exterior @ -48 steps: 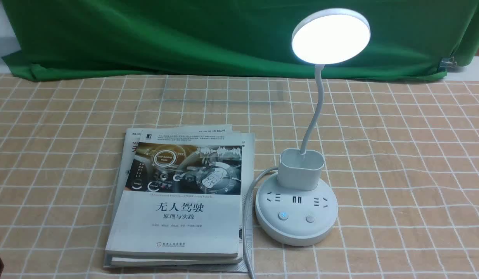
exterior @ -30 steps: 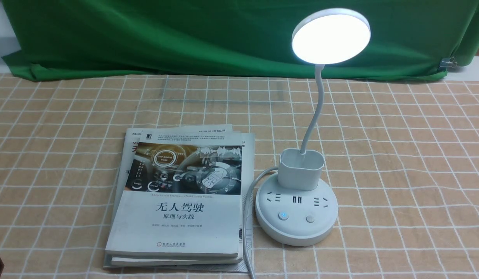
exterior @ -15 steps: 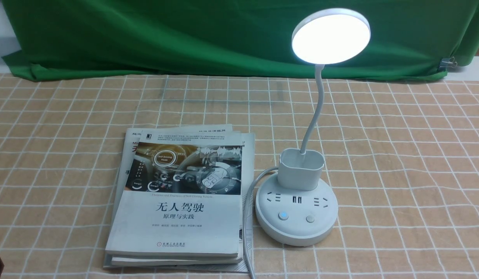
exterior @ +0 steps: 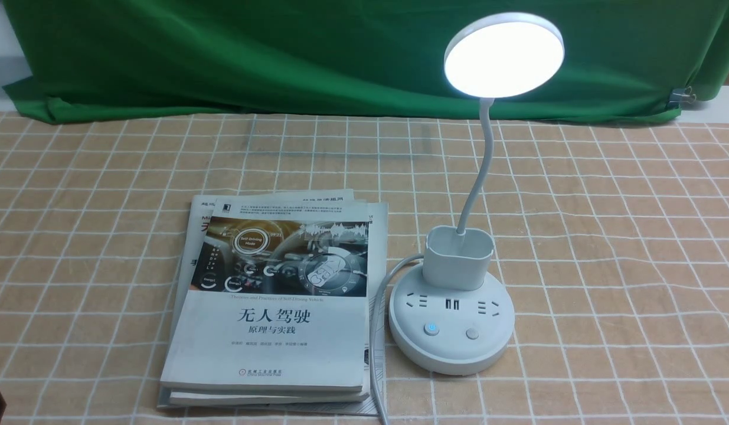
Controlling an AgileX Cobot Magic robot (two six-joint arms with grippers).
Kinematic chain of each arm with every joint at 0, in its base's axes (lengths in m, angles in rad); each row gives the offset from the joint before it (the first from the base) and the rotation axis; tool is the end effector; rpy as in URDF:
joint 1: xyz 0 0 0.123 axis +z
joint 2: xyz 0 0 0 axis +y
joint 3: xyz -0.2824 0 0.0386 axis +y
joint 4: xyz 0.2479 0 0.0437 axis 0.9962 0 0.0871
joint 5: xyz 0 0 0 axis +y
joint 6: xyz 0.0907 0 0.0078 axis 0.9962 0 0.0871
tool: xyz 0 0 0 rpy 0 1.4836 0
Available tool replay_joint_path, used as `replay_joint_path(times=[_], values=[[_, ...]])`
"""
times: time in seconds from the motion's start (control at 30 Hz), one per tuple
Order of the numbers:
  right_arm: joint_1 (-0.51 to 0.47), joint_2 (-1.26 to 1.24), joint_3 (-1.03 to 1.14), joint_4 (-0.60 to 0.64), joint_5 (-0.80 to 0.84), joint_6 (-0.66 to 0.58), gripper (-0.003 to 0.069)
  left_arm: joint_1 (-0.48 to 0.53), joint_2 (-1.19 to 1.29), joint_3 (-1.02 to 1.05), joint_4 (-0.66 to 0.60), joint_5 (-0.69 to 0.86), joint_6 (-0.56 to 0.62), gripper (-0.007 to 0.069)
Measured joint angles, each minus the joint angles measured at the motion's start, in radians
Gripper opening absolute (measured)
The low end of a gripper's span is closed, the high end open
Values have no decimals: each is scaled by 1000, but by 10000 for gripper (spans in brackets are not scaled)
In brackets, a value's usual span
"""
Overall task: Turn off the desk lamp on the light coffee tablecloth by hand.
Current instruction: 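Press the power button on the lamp base to turn the lamp off with the right gripper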
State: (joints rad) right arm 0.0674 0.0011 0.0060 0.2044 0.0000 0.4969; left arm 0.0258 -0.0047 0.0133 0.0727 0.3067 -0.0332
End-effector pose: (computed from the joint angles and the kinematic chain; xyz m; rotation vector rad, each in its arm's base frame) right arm 0.0565 0.0038 0.2110 0.4743 1.4461 0.6183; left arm 0.0543 0.0034 0.1812 -0.0064 1.7985 0.0640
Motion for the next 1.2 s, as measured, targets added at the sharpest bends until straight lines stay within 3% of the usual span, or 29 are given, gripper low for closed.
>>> replay_joint_path(times=[0.13,0.3,0.4,0.43,0.63,0.87,1.07,1.2], values=[[9,0,0,4,-16,23,211,0,0,0,0,0,0,5],[96,109,-173,8,234,-106,62,0,0,0,0,0,0,5],[135,216,-291,7,363,-178,53,0,0,0,0,0,0,5],[163,349,-399,2,495,-235,57,0,0,0,0,0,0,5],[182,768,-646,-40,844,-396,71,0,0,0,0,0,0,5],[247,1142,-804,-38,892,-489,47,0,0,0,0,0,0,5],[470,1447,-985,-68,864,-491,38,0,0,0,0,0,0,5],[510,1590,-1078,-77,859,-489,38,0,0,0,0,0,0,5]])
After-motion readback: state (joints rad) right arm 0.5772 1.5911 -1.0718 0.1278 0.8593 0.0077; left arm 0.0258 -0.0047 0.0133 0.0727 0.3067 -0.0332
